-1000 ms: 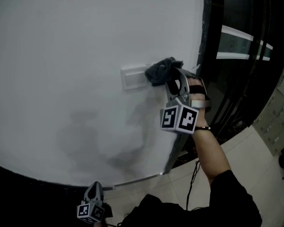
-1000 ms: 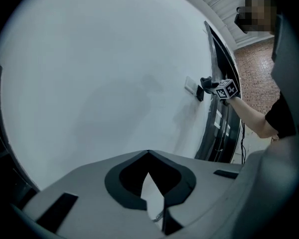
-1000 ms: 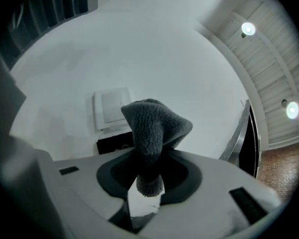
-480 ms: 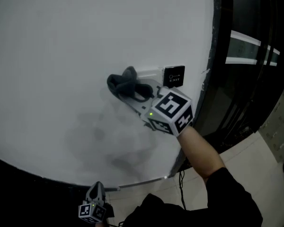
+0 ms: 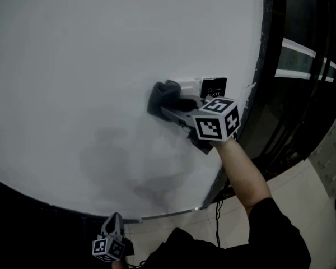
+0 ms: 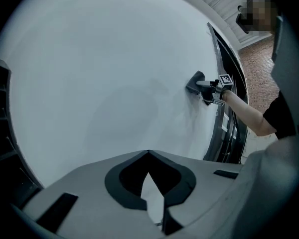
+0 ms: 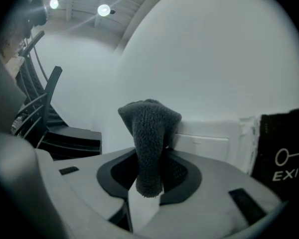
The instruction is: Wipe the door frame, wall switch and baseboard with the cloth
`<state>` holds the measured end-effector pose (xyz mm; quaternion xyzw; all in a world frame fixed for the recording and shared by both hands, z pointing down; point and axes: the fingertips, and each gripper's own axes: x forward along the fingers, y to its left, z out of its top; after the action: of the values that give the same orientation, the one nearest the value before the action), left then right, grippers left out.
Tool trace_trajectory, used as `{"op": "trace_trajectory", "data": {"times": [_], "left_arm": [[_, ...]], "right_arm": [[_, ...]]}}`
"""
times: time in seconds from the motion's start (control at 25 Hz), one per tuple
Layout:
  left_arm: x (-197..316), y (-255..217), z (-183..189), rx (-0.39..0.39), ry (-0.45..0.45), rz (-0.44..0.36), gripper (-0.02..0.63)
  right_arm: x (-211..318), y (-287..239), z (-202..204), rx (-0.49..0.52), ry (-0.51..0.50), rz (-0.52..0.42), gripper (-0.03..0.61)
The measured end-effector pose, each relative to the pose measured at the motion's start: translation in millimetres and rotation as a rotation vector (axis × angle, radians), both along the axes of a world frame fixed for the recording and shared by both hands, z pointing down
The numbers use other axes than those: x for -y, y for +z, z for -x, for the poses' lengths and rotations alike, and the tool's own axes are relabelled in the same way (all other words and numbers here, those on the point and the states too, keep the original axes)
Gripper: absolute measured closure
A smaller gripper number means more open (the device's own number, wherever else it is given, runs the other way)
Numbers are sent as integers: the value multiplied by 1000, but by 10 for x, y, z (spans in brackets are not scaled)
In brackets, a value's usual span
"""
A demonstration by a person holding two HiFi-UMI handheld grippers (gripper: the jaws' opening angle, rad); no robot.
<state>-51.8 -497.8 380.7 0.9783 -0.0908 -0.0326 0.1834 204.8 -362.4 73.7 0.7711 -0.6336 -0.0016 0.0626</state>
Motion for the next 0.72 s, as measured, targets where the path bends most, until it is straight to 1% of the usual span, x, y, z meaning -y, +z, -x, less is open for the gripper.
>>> {"op": "trace_trajectory", "data": {"times": [0.08, 0.2, 0.28, 0.36, 0.52, 0.72], "left_arm": [[-82, -38, -68, 6, 2, 2, 620], [-440, -111, -255, 5, 24, -5, 620], [-608, -111, -375, 14, 40, -14, 620], [-645, -85, -425, 20, 53, -21, 620], [-518, -72, -387, 17, 65, -18, 620], [-519, -32, -423, 28, 80, -15, 620]], "right_arm": [[-182, -24, -144, 48, 6, -11, 479], [-622, -27, -359, 111, 5, -29, 480], [-826, -16, -481, 127, 17, -37, 480], [-910, -2, -539, 139, 29, -40, 480], [-923, 6, -523, 134, 69, -37, 480], [-1045, -19, -628, 107, 136, -24, 480]]}}
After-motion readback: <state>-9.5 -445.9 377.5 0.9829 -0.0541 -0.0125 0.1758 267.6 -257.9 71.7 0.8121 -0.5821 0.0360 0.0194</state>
